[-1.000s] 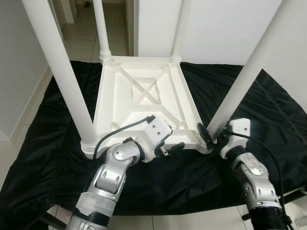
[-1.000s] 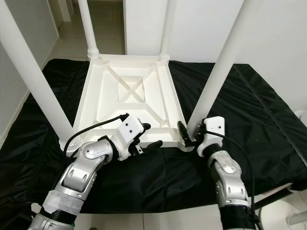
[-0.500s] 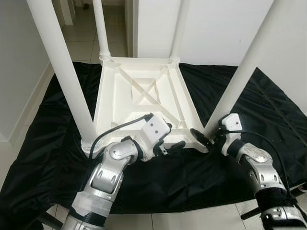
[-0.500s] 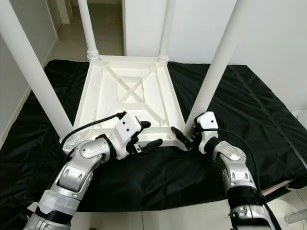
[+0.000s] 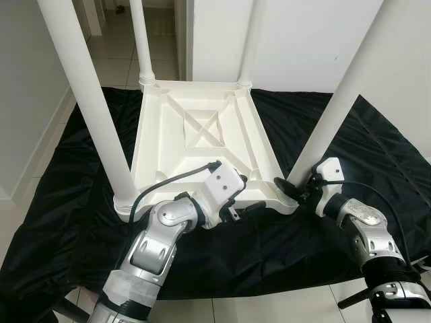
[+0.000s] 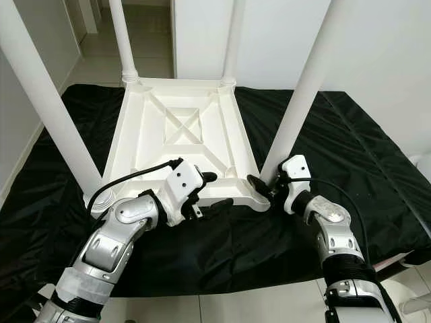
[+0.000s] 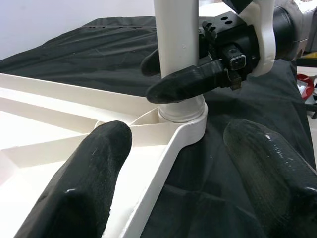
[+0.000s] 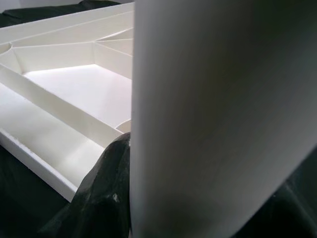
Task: Building children table
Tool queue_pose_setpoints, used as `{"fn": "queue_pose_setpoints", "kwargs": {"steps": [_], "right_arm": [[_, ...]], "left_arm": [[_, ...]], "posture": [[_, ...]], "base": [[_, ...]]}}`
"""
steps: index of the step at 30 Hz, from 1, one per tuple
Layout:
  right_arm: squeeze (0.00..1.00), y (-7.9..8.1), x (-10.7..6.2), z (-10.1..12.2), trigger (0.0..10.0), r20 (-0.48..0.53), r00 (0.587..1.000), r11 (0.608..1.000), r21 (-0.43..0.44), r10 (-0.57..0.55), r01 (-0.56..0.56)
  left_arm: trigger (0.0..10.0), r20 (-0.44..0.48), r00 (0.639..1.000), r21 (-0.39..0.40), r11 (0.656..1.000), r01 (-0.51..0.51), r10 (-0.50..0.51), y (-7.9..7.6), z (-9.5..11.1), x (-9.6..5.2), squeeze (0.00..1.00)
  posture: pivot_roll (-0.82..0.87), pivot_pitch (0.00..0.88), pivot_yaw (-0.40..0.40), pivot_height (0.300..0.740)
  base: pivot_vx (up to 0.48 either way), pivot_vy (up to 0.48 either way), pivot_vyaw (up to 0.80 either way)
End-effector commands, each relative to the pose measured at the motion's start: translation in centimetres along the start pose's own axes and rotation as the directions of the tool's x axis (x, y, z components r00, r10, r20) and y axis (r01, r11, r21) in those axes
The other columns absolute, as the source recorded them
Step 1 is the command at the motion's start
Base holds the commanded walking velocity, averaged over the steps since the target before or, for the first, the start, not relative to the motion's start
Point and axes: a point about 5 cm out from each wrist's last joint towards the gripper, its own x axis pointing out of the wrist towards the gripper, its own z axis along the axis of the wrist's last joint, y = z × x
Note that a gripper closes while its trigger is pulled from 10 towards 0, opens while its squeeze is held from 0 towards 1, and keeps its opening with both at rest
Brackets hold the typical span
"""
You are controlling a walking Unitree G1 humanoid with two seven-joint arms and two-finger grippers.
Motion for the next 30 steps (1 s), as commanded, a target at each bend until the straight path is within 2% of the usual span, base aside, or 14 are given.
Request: {"fn": "queue_pose_setpoints", "kwargs": {"steps": [1,4,7,10,14,15,16,19,23,26,27,28,29,30], "right_arm": [[0.00,0.8,-0.2,-0.8,10.0,-0.024,1.000,1.000,0.026,0.010,-0.009],[0.00,0.9,-0.2,-0.8,10.0,-0.018,1.000,1.000,0.030,0.002,-0.002],[0.00,0.8,-0.3,-0.7,10.0,-0.015,0.993,0.990,0.069,-0.119,0.120],[0.00,0.8,-0.3,-0.8,10.0,-0.027,0.984,0.982,0.071,-0.174,0.176],[0.00,1.2,0.1,-0.6,10.0,-0.036,0.938,0.933,0.094,-0.345,0.347],[0.00,1.2,0.1,-0.6,10.0,-0.036,0.938,0.933,0.094,-0.345,0.347],[0.00,2.1,0.4,-0.4,10.0,-0.038,0.923,0.913,0.134,-0.383,0.385],[0.00,2.6,0.5,-0.3,10.0,-0.039,0.912,0.900,0.151,-0.409,0.410],[0.00,3.5,0.7,-0.2,10.0,-0.061,0.877,0.857,0.193,-0.476,0.478],[0.00,4.4,1.0,0.3,10.0,-0.072,0.748,0.721,0.219,-0.660,0.658],[0.00,4.4,1.0,0.3,10.0,-0.072,0.748,0.721,0.219,-0.660,0.658],[0.00,4.9,0.9,0.4,10.0,-0.087,0.670,0.637,0.241,-0.737,0.732],[0.00,5.2,0.8,0.5,10.0,-0.104,0.617,0.579,0.253,-0.780,0.775],[0.00,5.2,0.8,0.5,10.0,-0.104,0.617,0.579,0.253,-0.780,0.775]], "left_arm": [[10.0,0.002,1.000,-0.008,1.000,-0.018,0.018,-0.2,0.0,0.2,0.00],[10.0,0.002,1.000,-0.009,1.000,-0.019,0.019,-0.2,0.0,0.2,0.00],[10.0,0.021,0.999,-0.042,0.998,-0.038,0.039,0.2,0.4,0.3,0.00],[10.0,0.029,0.999,-0.057,0.997,-0.044,0.045,0.3,0.6,0.2,0.00],[10.0,0.024,0.998,-0.055,0.997,-0.053,0.054,0.7,0.6,0.3,0.00],[10.0,0.024,0.998,-0.055,0.997,-0.053,0.054,0.7,0.6,0.3,0.00],[10.0,0.023,0.998,-0.058,0.997,-0.056,0.057,0.7,0.6,0.4,0.00],[10.0,0.023,0.998,-0.059,0.997,-0.058,0.059,0.7,0.6,0.4,0.00],[10.0,0.018,0.998,-0.063,0.996,-0.065,0.066,0.8,0.5,0.5,0.00],[10.0,0.015,0.997,-0.068,0.995,-0.078,0.079,0.9,0.5,0.6,0.00],[10.0,0.015,0.997,-0.068,0.995,-0.078,0.079,0.9,0.5,0.6,0.00],[10.0,0.012,0.996,-0.067,0.994,-0.084,0.085,1.0,0.4,0.6,0.00],[10.0,0.009,0.996,-0.066,0.994,-0.087,0.088,1.0,0.4,0.7,0.00],[10.0,0.009,0.996,-0.066,0.994,-0.087,0.088,1.0,0.4,0.7,0.00]], "posture": [[-0.03,0.006,-0.053,0.740],[-0.03,0.006,-0.053,0.740],[-0.03,0.014,-0.051,0.740],[-0.03,0.014,-0.050,0.740],[-0.04,0.019,-0.045,0.740],[-0.04,0.019,-0.045,0.740],[-0.04,0.021,-0.045,0.740],[-0.05,0.023,-0.043,0.740],[-0.05,0.023,-0.043,0.740],[-0.05,0.023,-0.043,0.740],[-0.05,0.023,-0.043,0.740],[-0.05,0.023,-0.043,0.740],[-0.05,0.023,-0.043,0.740],[-0.05,0.023,-0.043,0.740]], "base": [[0.000,0.000,0.00],[0.000,0.000,0.00],[0.000,0.000,0.00],[0.000,0.000,0.00],[0.000,0.000,0.00],[0.000,0.000,0.00],[0.000,0.000,0.00],[0.000,0.000,0.00],[0.000,0.000,0.00],[0.000,0.000,0.00],[0.000,0.000,0.00],[0.000,0.000,0.00],[0.000,0.000,0.00],[0.000,0.000,0.00]]}}
